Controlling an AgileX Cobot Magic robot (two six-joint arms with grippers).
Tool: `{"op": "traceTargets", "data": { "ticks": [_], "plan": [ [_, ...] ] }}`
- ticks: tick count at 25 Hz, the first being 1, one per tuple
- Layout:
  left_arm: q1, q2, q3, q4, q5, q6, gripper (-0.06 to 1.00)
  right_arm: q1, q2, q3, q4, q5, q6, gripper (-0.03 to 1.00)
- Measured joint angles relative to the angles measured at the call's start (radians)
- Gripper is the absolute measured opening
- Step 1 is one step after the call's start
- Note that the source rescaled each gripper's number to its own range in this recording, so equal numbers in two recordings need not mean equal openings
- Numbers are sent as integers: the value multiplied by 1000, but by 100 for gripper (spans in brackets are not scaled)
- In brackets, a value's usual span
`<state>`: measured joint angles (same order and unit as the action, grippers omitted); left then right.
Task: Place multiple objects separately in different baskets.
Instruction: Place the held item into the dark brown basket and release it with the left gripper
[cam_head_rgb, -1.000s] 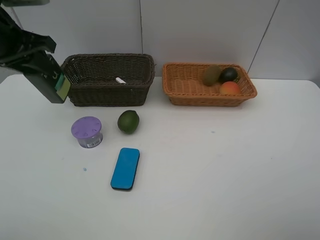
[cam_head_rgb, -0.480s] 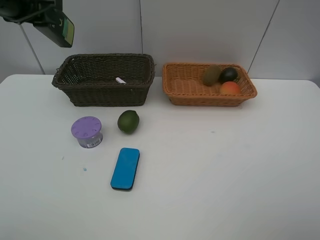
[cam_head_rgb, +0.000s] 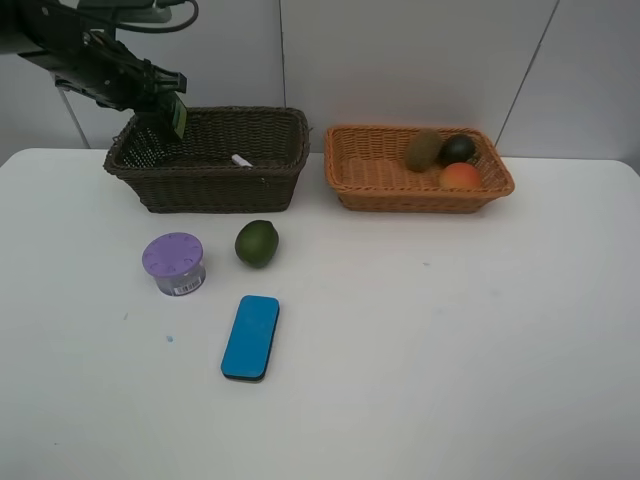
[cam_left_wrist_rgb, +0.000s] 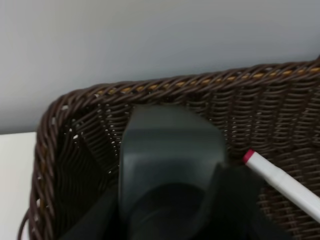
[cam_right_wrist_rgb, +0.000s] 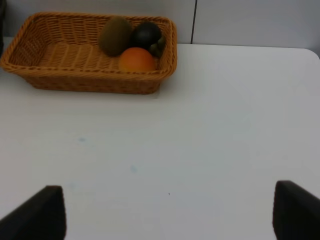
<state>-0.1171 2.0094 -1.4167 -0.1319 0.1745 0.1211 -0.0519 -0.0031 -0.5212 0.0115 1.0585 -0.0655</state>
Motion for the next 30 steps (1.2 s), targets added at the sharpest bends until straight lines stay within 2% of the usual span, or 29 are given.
{"op": "traceTargets", "data": {
  "ticks": [7,18,19,21,23,25,30],
  "plan": [
    [0,87,-55,0,133,-6,53,0,0,0,0,0,0,100],
    [0,88,-58,0,179,-8,54,0,0,0,0,0,0,100],
    [0,88,-58,0,186,-9,58,0,0,0,0,0,0,100],
    [0,85,-61,0,186,-18,82,0,0,0,0,0,0,100],
    [0,83,-63,0,188,-20,94,0,0,0,0,0,0,100],
    [0,80,-63,0,195,-20,98,0,0,0,0,0,0,100],
    [0,80,-63,0,199,-20,100,0,0,0,0,0,0,100]
  ]
}}
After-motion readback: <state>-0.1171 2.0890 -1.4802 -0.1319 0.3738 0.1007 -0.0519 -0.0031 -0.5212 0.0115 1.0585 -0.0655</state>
